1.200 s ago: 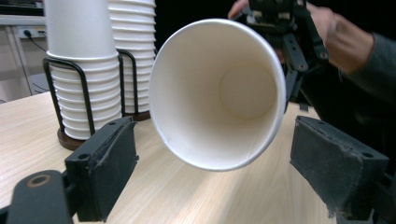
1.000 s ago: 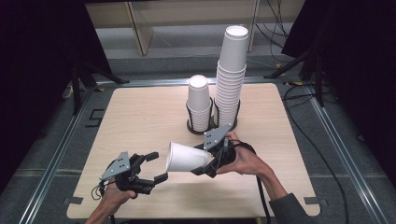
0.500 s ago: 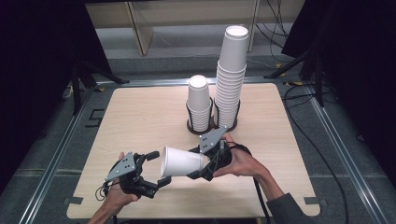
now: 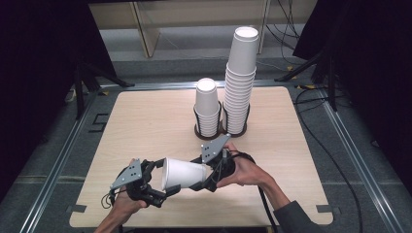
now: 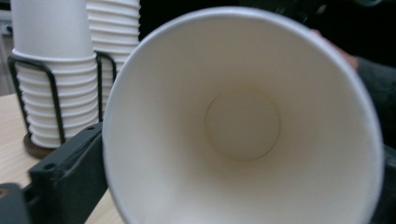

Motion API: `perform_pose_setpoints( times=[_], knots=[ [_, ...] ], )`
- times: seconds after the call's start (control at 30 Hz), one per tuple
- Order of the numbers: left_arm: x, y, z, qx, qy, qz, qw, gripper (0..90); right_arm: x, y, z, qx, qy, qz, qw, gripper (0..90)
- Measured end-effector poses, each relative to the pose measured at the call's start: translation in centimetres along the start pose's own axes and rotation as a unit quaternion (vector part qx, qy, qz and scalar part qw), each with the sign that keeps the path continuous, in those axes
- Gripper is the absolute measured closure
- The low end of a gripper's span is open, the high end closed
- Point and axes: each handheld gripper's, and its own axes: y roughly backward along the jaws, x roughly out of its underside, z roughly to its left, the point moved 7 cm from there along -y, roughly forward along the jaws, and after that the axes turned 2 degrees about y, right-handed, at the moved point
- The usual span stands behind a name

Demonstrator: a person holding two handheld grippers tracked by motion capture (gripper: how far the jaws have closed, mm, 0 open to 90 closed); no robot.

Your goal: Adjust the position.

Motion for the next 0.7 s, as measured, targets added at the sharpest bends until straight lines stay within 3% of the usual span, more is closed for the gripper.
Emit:
perform_pose_setpoints(
  times=[0.17,0.27,0.37,0.47,0.67,0.7],
  knots=[
    [-0.4,0.3,0.1,0.009,0.011,-0.001,0.9999,6.2,0.2,-0.2,0.2,-0.008,-0.01,0.002,0.9999,23.4],
    [-0.4,0.2,0.1,0.005,0.005,0.007,1.0,8.2,0.4,-0.4,0.0,0.005,-0.011,0.015,0.9998,21.4],
    [-0.4,0.3,0.1,-0.003,-0.005,0.018,0.9998,9.0,0.7,-0.4,-0.2,0.027,-0.017,0.037,0.9988,15.9],
    [-0.4,0.4,0.3,-0.013,-0.005,0.027,0.9995,9.2,0.9,-0.2,-0.3,0.055,-0.008,0.057,0.9968,15.8],
    [0.2,0.1,0.0,-0.034,-0.043,0.079,0.9954,9.2,-0.1,-0.3,0.1,0.093,0.026,0.087,0.9916,15.7],
    [0.4,0.1,0.0,-0.038,-0.051,0.091,0.9938,9.2,-0.1,-0.5,0.3,0.092,0.034,0.097,0.9904,16.2]
  ],
)
